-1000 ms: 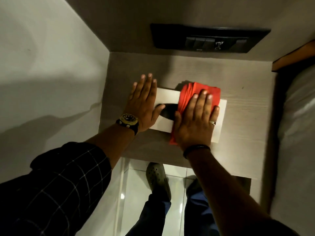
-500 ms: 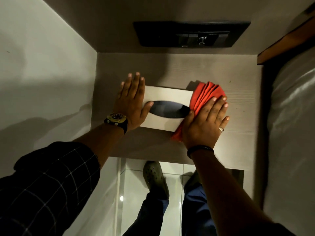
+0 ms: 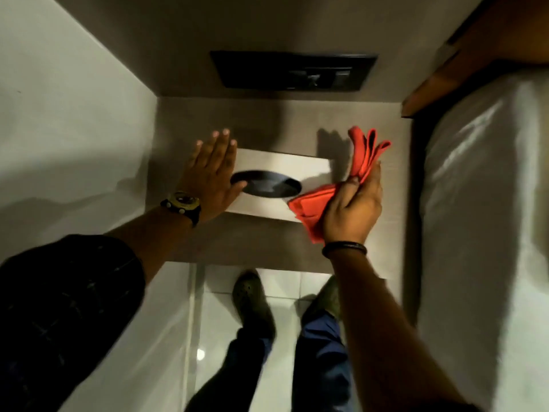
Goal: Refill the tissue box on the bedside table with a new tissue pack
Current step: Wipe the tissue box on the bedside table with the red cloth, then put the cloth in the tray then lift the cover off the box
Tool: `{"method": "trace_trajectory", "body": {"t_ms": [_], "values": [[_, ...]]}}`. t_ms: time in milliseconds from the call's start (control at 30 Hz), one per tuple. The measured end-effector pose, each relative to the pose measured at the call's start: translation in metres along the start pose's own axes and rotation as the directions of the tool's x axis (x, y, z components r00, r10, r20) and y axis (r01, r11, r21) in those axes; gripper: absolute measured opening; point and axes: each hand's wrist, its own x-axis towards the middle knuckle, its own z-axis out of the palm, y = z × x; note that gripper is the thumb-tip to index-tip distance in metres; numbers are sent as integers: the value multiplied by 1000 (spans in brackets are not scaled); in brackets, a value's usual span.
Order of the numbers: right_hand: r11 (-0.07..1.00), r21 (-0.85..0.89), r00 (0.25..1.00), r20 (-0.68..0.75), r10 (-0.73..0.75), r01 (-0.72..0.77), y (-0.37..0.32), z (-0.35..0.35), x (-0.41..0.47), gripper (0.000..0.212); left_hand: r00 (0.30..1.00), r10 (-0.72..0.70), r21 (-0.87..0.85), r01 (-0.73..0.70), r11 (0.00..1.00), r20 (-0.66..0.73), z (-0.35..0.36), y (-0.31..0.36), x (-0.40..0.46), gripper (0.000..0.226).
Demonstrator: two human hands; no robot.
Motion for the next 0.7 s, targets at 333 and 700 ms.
{"method": "trace_trajectory", "body": {"t_ms": [333,700], "values": [[994,66,943,-327,-63,90,-71,-194,82,53,935,290,-30,-302,953,-202,-105,150,60,80],[986,148,874,-467,137,-75,-36,-337,189,58,703,659,115,-656,746,-267,-226,358,182,71]]}}
